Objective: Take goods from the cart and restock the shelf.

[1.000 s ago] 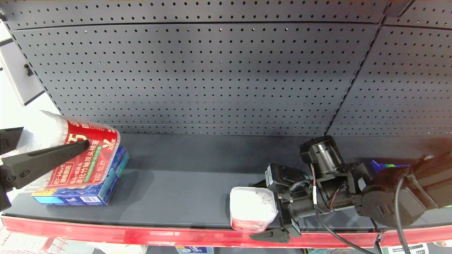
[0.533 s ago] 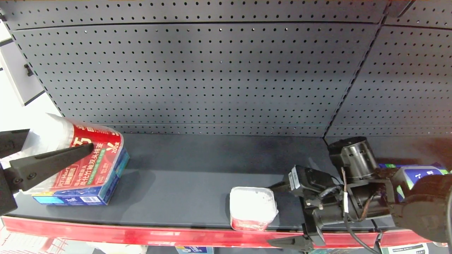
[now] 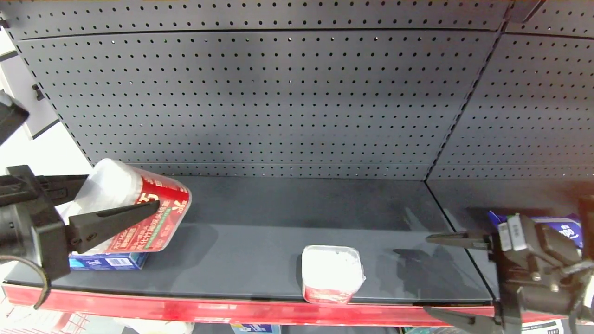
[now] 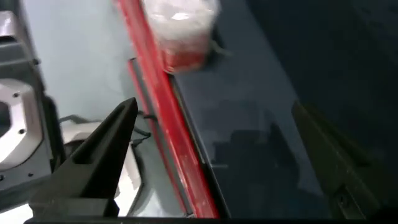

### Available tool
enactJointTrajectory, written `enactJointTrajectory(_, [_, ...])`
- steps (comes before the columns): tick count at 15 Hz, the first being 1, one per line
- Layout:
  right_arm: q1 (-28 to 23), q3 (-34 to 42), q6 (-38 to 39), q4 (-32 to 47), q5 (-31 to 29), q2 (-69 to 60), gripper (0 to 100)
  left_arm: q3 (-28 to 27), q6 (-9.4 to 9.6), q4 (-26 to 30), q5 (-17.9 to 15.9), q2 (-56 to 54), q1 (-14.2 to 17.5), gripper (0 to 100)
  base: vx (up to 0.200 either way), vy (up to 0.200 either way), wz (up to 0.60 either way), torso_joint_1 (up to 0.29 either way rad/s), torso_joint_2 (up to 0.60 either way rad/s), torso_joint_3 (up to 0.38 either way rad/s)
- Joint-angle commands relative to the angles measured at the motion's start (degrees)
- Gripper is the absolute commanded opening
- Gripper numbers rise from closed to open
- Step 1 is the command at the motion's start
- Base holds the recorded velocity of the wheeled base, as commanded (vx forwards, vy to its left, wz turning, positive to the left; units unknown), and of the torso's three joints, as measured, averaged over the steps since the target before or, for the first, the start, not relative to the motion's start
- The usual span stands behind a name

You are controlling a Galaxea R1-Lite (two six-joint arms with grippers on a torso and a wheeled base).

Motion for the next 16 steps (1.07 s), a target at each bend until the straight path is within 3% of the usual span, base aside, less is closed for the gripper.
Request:
enactJointTrajectory(1, [-11.8, 7.8, 5.0, 0.4, -1.9, -19.3, 100, -0.4, 1.11, 0.0, 0.0, 4.1, -2.6, 0, 0.000, 0.000, 0.00, 0.000, 0.00, 0.000])
enactJointTrajectory(3, [-17.5, 11.7, 15.0, 0.7, -7.6, -34.0, 100, -1.4, 5.42, -0.7, -0.1, 8.4, -3.9, 0, 0.000, 0.000, 0.00, 0.000, 0.00, 0.000])
enactJointTrajectory(7, [-18.5, 12.7, 22.8, 3.3, -19.4, -47.3, 100, -3.6, 6.82, -3.9, -2.7, 14.3, -5.6, 0, 0.000, 0.000, 0.00, 0.000, 0.00, 0.000])
enactJointTrajectory(8, [-18.5, 13.0, 24.3, 5.2, -20.0, -49.8, 100, -4.5, 7.61, -3.9, -2.7, 15.7, -6.0, 0, 0.000, 0.000, 0.00, 0.000, 0.00, 0.000])
enactJointTrajectory(12, [-18.5, 11.3, 25.1, 25.9, -20.2, -68.6, 100, -13.0, 8.40, -3.5, -2.7, 24.9, -9.9, 0, 0.000, 0.000, 0.00, 0.000, 0.00, 0.000])
enactJointTrajectory(14, [-18.4, 10.4, 25.1, 28.3, -21.3, -70.0, 100, -18.0, 8.58, -3.5, -2.7, 29.8, -11.5, 0, 0.000, 0.000, 0.00, 0.000, 0.00, 0.000])
enactJointTrajectory(16, [-18.4, 10.5, 25.1, 28.4, -21.4, -70.0, 100, -20.7, 10.34, -3.3, -2.8, 32.7, -12.3, 0, 0.000, 0.000, 0.00, 0.000, 0.00, 0.000])
